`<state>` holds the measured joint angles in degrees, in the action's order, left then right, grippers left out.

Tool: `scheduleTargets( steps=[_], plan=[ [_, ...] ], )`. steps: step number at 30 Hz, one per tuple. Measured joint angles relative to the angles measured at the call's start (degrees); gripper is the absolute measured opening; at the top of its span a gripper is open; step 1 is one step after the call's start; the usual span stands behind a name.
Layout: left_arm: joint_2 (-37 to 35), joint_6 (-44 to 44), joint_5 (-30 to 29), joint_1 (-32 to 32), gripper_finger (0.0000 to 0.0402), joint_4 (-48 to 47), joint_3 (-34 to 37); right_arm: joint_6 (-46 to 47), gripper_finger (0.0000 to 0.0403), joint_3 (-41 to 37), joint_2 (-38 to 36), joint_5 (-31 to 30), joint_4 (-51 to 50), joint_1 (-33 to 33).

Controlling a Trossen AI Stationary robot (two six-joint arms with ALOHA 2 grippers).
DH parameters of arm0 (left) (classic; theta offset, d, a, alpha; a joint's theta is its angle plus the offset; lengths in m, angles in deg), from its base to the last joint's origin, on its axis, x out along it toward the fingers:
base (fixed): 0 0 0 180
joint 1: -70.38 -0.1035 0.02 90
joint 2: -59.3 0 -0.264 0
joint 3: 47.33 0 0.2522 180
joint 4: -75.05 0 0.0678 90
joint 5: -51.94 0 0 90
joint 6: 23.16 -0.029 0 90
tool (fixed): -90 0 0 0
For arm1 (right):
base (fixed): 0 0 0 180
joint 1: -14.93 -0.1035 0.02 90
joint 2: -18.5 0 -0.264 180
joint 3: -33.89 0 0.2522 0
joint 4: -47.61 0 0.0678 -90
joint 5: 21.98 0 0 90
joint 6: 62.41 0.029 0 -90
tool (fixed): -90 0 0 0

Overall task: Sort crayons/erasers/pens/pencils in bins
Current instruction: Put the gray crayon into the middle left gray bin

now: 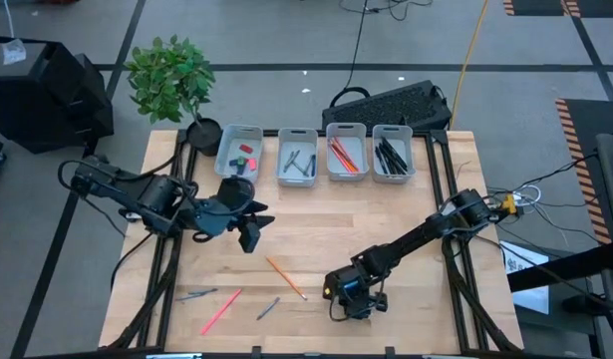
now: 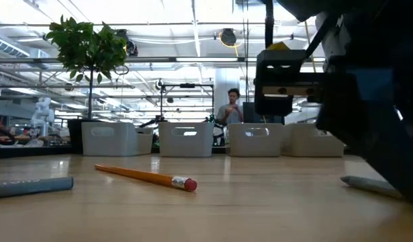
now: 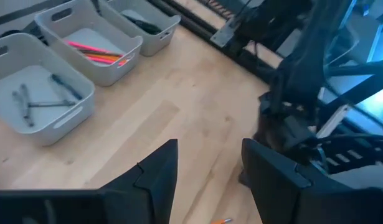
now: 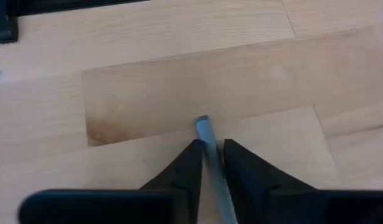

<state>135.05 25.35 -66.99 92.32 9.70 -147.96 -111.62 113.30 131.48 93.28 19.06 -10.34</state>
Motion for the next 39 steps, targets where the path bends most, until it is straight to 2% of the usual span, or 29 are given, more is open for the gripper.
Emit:
scheduleTargets(
  steps=[6,10,14,19,23,27,32,36,39],
  plan=[
    [0.0,0.1,-0.1,0.9,0.0182,3.0,0.0,1.3,0.0012,-0.8,-0.2,-0.8,0.2,-0.4],
    [0.0,1.2,-0.6,1.8,0.0182,3.6,0.0,2.4,0.0016,-0.9,-1.6,-2.6,0.1,-0.9],
    [0.0,2.7,-4.1,3.5,0.0182,3.9,0.7,2.6,0.0021,-1.2,-5.4,-8.2,-1.8,-1.6],
    [0.0,7.8,-4.7,4.8,0.0182,6.7,5.9,3.8,0.0017,-1.2,-13.5,-13.8,-1.2,-1.5],
    [0.0,7.6,-3.3,4.4,0.0182,18.3,13.8,5.5,0.0017,-1.1,-21.2,-18.0,-0.1,-1.0],
    [0.0,-0.6,-3.9,3.6,0.0182,33.6,20.8,13.8,0.0017,-1.1,-29.1,-18.8,0.9,1.3],
    [0.0,-20.5,-4.2,2.2,0.0182,56.9,28.1,28.7,0.0017,-1.1,-37.4,-21.0,7.6,4.2],
    [0.0,-40.2,-4.2,1.6,0.0182,72.6,31.9,36.3,0.0017,-2.0,-41.2,-26.1,20.2,5.8],
    [0.2,-47.7,-3.3,0.6,0.0182,78.0,32.8,41.3,0.0017,-4.2,-41.9,-29.5,34.1,7.0]
  ],
)
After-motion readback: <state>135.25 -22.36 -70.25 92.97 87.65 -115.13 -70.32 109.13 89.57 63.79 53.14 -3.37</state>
